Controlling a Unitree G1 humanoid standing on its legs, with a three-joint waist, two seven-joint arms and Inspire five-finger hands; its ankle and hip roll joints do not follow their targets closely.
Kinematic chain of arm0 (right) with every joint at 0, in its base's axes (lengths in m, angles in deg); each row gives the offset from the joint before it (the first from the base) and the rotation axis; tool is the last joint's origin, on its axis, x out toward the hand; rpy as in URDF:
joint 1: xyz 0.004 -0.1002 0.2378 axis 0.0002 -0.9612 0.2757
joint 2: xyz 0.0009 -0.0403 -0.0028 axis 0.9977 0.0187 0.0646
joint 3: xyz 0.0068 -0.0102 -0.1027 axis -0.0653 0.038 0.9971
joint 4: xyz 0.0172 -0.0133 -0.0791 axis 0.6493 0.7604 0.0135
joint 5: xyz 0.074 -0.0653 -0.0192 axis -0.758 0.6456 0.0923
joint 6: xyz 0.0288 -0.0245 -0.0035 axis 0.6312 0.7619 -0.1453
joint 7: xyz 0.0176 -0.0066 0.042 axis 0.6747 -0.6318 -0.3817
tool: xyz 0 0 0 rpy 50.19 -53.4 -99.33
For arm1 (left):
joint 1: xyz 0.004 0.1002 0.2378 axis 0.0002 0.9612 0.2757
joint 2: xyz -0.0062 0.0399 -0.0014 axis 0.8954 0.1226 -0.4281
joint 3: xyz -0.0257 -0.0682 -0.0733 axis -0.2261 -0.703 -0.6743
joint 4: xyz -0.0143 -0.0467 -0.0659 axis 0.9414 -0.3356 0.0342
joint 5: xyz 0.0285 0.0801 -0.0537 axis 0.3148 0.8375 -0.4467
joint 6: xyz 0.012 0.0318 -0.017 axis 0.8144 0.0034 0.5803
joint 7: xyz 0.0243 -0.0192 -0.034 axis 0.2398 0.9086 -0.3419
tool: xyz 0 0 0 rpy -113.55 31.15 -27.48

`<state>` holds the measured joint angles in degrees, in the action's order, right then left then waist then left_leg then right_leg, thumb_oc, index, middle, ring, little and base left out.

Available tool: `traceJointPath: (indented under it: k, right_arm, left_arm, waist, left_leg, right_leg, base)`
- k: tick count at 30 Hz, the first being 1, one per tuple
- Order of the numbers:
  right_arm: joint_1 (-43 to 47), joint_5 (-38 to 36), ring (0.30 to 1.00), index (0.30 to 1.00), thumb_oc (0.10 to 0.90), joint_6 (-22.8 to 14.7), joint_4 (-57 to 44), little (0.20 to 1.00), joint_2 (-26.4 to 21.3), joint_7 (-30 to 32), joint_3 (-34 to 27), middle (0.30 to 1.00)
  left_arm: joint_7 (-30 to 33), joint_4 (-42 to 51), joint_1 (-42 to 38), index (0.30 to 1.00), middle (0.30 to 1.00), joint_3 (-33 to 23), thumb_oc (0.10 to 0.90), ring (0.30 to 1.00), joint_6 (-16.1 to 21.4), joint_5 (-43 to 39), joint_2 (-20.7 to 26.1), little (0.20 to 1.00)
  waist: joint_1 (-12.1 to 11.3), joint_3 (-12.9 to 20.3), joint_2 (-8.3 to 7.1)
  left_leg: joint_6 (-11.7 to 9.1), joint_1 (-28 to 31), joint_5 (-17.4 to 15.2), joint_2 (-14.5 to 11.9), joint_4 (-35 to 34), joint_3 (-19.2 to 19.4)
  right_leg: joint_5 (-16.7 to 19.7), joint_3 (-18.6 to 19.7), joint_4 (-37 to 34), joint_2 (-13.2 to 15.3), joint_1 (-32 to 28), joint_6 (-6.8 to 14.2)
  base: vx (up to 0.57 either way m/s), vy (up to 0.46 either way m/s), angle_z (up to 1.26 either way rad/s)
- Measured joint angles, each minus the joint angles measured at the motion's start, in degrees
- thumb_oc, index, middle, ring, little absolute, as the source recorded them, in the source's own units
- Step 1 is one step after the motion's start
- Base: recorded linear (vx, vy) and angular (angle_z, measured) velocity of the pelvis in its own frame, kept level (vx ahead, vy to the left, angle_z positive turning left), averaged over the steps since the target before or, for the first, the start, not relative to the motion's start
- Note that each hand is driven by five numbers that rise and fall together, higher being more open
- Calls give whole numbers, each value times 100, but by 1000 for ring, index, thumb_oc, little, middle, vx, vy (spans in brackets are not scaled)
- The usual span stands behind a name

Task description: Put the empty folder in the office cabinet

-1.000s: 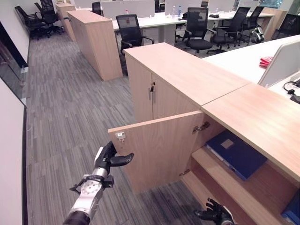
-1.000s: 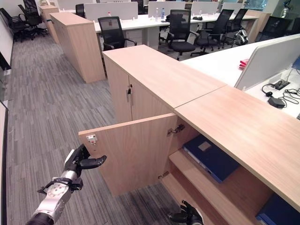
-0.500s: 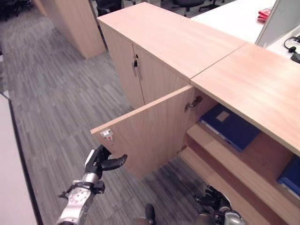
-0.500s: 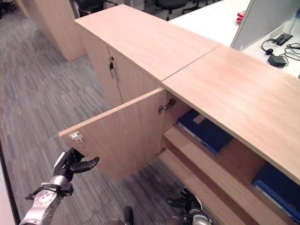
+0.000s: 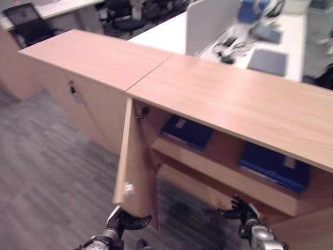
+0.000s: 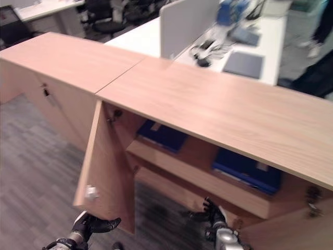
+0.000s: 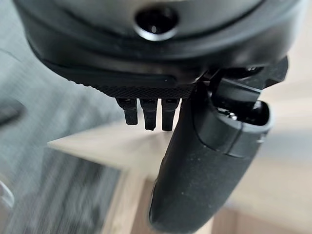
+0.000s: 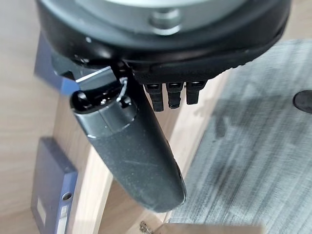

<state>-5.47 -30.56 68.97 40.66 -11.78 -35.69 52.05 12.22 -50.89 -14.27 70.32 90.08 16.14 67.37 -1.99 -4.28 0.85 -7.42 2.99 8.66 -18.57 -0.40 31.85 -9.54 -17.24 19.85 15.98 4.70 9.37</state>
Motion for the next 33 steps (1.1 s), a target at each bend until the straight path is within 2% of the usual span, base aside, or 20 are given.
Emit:
traceJointPath:
  k: [1, 2, 4, 5, 6, 8, 9, 10, 11, 12, 13, 14, 15, 16, 17, 18, 19, 21, 26, 33]
  right_arm:
    - [-28, 1, 900, 900, 800, -4, -2, 900, -49, -29, 7, 900]
    - [-71, 1, 900, 900, 800, 14, -6, 900, -144, -13, 54, 900]
    - [-102, 2, 900, 900, 800, 36, -5, 900, -358, -3, 75, 900]
    - [-95, 6, 900, 900, 800, 37, -3, 900, -458, 0, 111, 900]
    - [-69, 48, 900, 900, 800, 41, -1, 900, -439, 0, 150, 900]
    - [-66, 68, 900, 900, 800, 33, 16, 900, -459, 60, 228, 900]
    - [-51, 69, 900, 900, 800, 34, 17, 900, -494, 76, 224, 900]
    - [8, 68, 900, 900, 800, 38, 26, 900, -555, 88, 248, 900]
    - [280, 72, 900, 900, 800, -10, 286, 900, -449, 120, 366, 900]
    - [332, 72, 900, 900, 800, 2, 315, 900, -441, 122, 372, 900]
    - [321, 86, 900, 900, 800, -3, 336, 900, -456, 124, 367, 900]
    - [372, 94, 900, 900, 800, 5, 363, 900, -465, 129, 367, 900]
    - [417, 95, 900, 900, 800, -8, 355, 900, -524, 129, 348, 900]
    - [512, 105, 900, 900, 800, -7, 382, 900, -746, 109, 305, 900]
    - [543, 108, 900, 900, 800, 84, 449, 900, -441, 126, 296, 900]
    - [292, 111, 900, 900, 800, 80, 387, 900, -163, 70, 423, 900]
    - [215, 125, 900, 900, 800, 92, 391, 900, -63, -37, 492, 900]
    - [168, 172, 900, 900, 800, 92, 317, 900, -7, -128, 500, 900]
    - [-14, 225, 900, 900, 800, 86, -11, 900, -209, -238, 624, 900]
    - [-459, 213, 900, 900, 800, 68, -276, 900, -416, -405, 529, 900]
  left_arm:
    - [-8, -1, -41, 900, 900, 55, 800, 900, 10, 2, -175, 900]
    - [-69, -11, -171, 900, 900, 181, 800, 900, 20, 3, -426, 900]
    - [-152, 2, -355, 900, 900, 296, 800, 900, 23, 30, -730, 900]
    - [-103, -16, -438, 900, 900, 283, 800, 900, 22, 31, -872, 900]
    - [-14, -74, -445, 900, 900, 216, 800, 900, 21, 27, -883, 900]
    - [282, -510, -714, 900, 900, 62, 800, 900, -51, -9, -829, 900]
    - [342, -556, -782, 900, 900, 25, 800, 900, -69, -10, -763, 900]
    - [357, -527, -770, 900, 900, -74, 800, 900, -67, -13, -765, 900]
    - [461, -460, -701, 900, 900, -211, 800, 900, 8, -29, -560, 900]
    - [528, -456, -653, 900, 900, -289, 800, 900, 44, -54, -523, 900]
    - [570, -455, -648, 900, 900, -302, 800, 900, 45, -71, -472, 900]
    - [580, -436, -653, 900, 900, -306, 800, 900, 55, -72, -419, 900]
    - [588, -433, -689, 900, 900, -309, 800, 900, 67, -70, -451, 900]
    - [590, -342, -721, 900, 900, -331, 800, 900, 75, -70, -597, 900]
    - [579, -334, -698, 900, 900, -323, 800, 900, 130, -62, -349, 900]
    - [557, -344, -667, 900, 900, -238, 800, 900, 126, -13, -136, 900]
    - [545, -502, -810, 900, 900, -169, 800, 900, 131, 30, -191, 900]
    - [539, -793, -1027, 900, 900, -10, 800, 900, 138, 237, -338, 900]
    - [635, -1823, -2279, 900, 900, -85, 800, 900, 225, 507, -428, 900]
    - [790, -2601, -3182, 900, 900, -312, 800, 900, 304, 508, 27, 900]
  waist:
    - [113, 36, 143]
    - [210, 23, 380]
    - [400, -12, 691]
    - [563, -27, 869]
    - [587, -47, 882]
    - [633, -90, 819]
    - [587, -150, 731]
    - [628, -192, 672]
    - [467, -451, 284]
    - [240, -500, 124]
    - [201, -492, 69]
    - [193, -505, 18]
    - [209, -476, 214]
    - [127, -524, 880]
    - [-111, -606, 689]
    - [33, -500, 341]
    - [127, -456, 226]
    - [291, -400, 370]
    - [701, -369, 429]
    - [1036, -289, 243]
  left_leg:
    - [-93, -9, 63, -108, 13, -11]
    - [-101, 20, 62, -188, 18, 16]
    - [-87, 48, 92, -296, 10, 101]
    - [-219, 142, 236, -370, 34, 196]
    - [-296, 269, 305, -489, 172, 47]
    - [10, 177, 568, -620, 728, -606]
    - [-148, 170, 437, -449, 616, -1080]
    - [-62, 276, 725, -148, 571, -1571]
    - [189, 151, 558, 212, 1077, -2796]
    - [147, 171, 67, 486, 1196, -3313]
    - [48, 237, -512, 693, 850, -3435]
    - [111, 338, -813, 1043, 300, -3652]
    - [357, 317, -1075, 1237, -79, -3664]
    - [743, 316, -1402, 949, -395, -3807]
    - [278, 485, -1101, 931, -259, -3641]
    - [217, 521, -1183, 1111, -118, -3663]
    - [158, 523, -1173, 1172, 32, -3739]
    - [244, 589, -1042, 1055, -7, -3525]
    - [137, 733, -971, 1056, -74, -2964]
    - [189, 862, -974, 1194, -439, -2626]
  right_leg:
    - [46, -30, -99, -95, -35, -64]
    - [178, 143, -319, -242, -56, -121]
    - [403, 282, -600, -478, -33, -157]
    - [491, 394, -690, -605, -15, -218]
    - [525, 672, -697, -721, 39, -312]
    - [722, 1027, -1360, -864, -183, -565]
    - [915, 1159, -1682, -818, -287, -573]
    - [1145, 1304, -1831, -910, -231, -596]
    - [1276, 2147, -1565, -933, -56, -658]
    - [1244, 2496, -1598, -830, 15, -679]
    - [1247, 2545, -1915, -792, -45, -694]
    - [1251, 2649, -2074, -751, 3, -697]
    - [1139, 2563, -2205, -826, -37, -463]
    - [906, 2206, -1361, -1405, 309, -489]
    - [448, 2153, 249, -1504, 632, -552]
    - [-158, 2085, 802, -1359, 439, -544]
    - [-349, 2098, 463, -1308, 206, -621]
    - [-61, 2191, -71, -1425, -23, -617]
    - [572, 2574, -1064, -1427, -372, -460]
    - [1477, 2619, -2499, -1154, -873, -281]
  base:
    - [-97, -141, -44]
    - [-156, -242, -45]
    - [-148, -231, -62]
    - [-121, -150, -101]
    - [-81, -105, -163]
    - [-54, -212, -142]
    - [17, -257, -72]
    - [45, -221, -127]
    - [36, -128, -160]
    - [29, -69, -173]
    - [67, -59, -126]
    - [67, -23, -77]
    - [89, -36, -82]
    - [75, 3, -139]
    - [112, 4, -105]
    - [158, 50, -61]
    - [151, 80, 20]
    - [131, 81, -28]
    - [82, 119, -53]
    - [35, 134, -25]
